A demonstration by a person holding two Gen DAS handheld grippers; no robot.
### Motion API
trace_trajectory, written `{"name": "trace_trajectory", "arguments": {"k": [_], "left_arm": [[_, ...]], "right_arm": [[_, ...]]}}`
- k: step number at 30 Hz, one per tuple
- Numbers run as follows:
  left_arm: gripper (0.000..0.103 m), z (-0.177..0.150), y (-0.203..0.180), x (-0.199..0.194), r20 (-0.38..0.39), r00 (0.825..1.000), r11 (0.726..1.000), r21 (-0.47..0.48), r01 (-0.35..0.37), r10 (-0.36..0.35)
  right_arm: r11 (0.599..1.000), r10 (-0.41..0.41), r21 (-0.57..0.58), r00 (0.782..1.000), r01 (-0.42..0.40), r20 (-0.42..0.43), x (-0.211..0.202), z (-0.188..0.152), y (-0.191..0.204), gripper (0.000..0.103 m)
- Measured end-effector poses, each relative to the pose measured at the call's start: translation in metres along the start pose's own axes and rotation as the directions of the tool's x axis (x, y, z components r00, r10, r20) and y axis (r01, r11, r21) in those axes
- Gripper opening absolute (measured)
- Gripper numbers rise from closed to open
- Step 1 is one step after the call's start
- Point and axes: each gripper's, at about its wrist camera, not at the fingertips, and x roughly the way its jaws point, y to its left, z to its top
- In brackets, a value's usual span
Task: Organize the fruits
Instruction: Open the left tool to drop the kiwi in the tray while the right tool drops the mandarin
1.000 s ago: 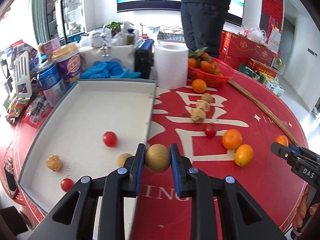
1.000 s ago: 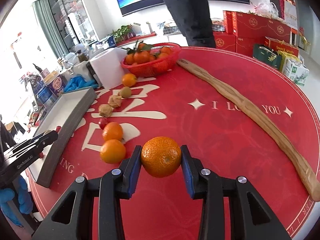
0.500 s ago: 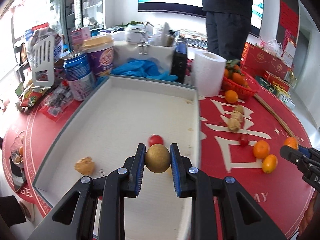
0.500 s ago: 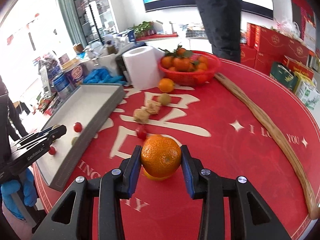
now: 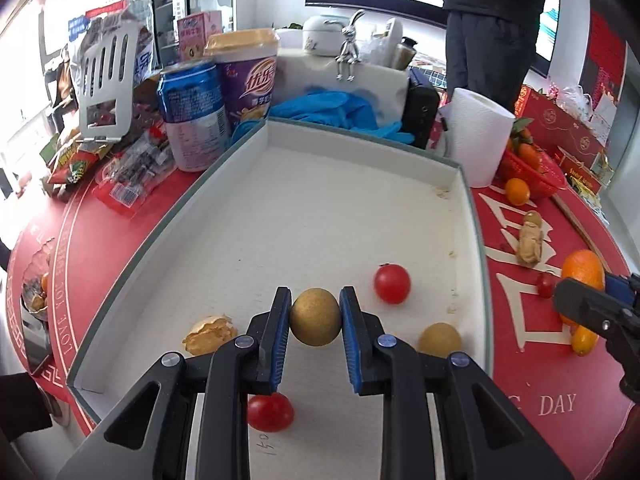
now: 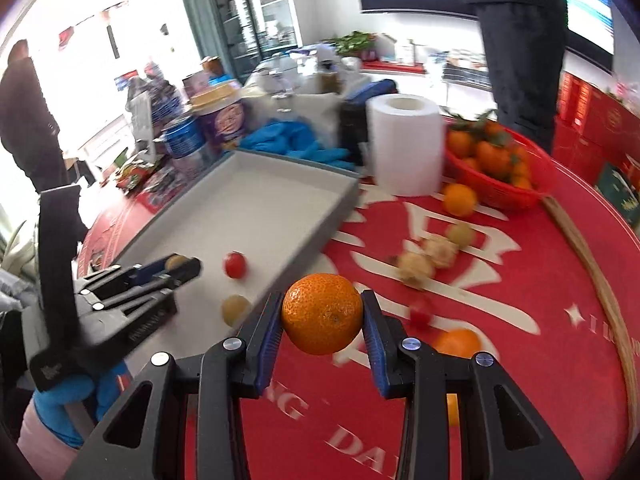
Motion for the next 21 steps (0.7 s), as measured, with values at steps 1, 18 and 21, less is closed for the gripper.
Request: {"name": "trace_trajectory", "arguments": {"k": [1, 18, 21], "left_arm": [[0.027, 0.0, 0.001, 0.001, -0.002, 1.0, 1.0, -0.001, -0.001, 0.001], [0.027, -0.007, 0.003, 0.012, -0.042, 0.997, 0.997, 0.033, -0.065, 0.066], [0.027, -0.01, 0.002, 0.01, -0.034, 0.997, 0.997, 0.043, -0.07, 0.071]], "right_arm": [[1.0, 0.006, -0.01, 1.0, -0.006, -0.004, 0.004, 0.003, 0.005, 0.039], [0.997, 0.06, -0.044, 0.992, -0.065, -0.111, 0.079, 0.03, 0.038, 0.039], [0.995, 0.075, -0.052, 0.989, -0.083, -0.131, 0.083, 0.027, 0.041, 0.039]]}}
